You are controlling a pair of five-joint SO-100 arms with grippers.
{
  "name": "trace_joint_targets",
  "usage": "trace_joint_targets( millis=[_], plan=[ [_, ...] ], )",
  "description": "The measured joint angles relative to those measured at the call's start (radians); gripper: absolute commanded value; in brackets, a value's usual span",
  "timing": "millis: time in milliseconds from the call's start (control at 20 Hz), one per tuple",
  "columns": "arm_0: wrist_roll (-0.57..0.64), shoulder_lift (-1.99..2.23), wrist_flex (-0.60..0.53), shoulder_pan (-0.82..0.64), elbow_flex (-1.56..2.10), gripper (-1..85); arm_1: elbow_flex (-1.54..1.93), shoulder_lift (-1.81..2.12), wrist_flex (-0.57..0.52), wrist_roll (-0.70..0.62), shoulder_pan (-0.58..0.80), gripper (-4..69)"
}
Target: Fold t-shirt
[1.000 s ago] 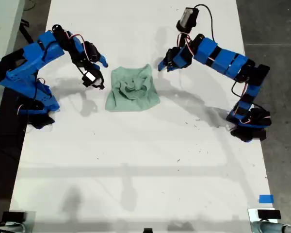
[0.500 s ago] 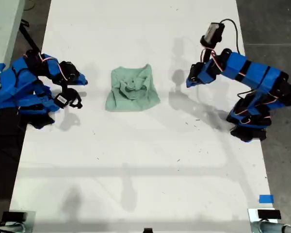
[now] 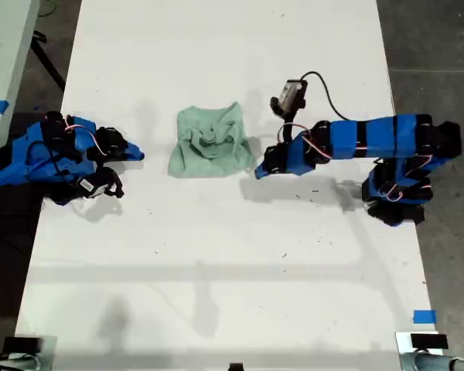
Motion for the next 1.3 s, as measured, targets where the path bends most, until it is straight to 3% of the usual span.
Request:
trace_joint_targets(
  millis=[250, 500, 900, 1300],
  plan=[
    [-0.009, 0.012, 0.000, 0.023, 0.038, 0.0, -0.411, -0.423, -0.011, -0.041, -0.048, -1.1],
    [-0.009, 0.011, 0.005, 0.023, 0.038, 0.0, -0.741, -0.683, 0.061, -0.133, -0.026, -1.1],
    [-0.009, 0.011, 0.005, 0.031, 0.041, 0.0, -0.836, -0.784, 0.087, -0.227, 0.095, -1.1],
    [-0.009, 0.011, 0.005, 0.038, 0.041, 0.0, -1.023, -0.914, 0.130, -0.268, 0.123, -1.1]
  ],
)
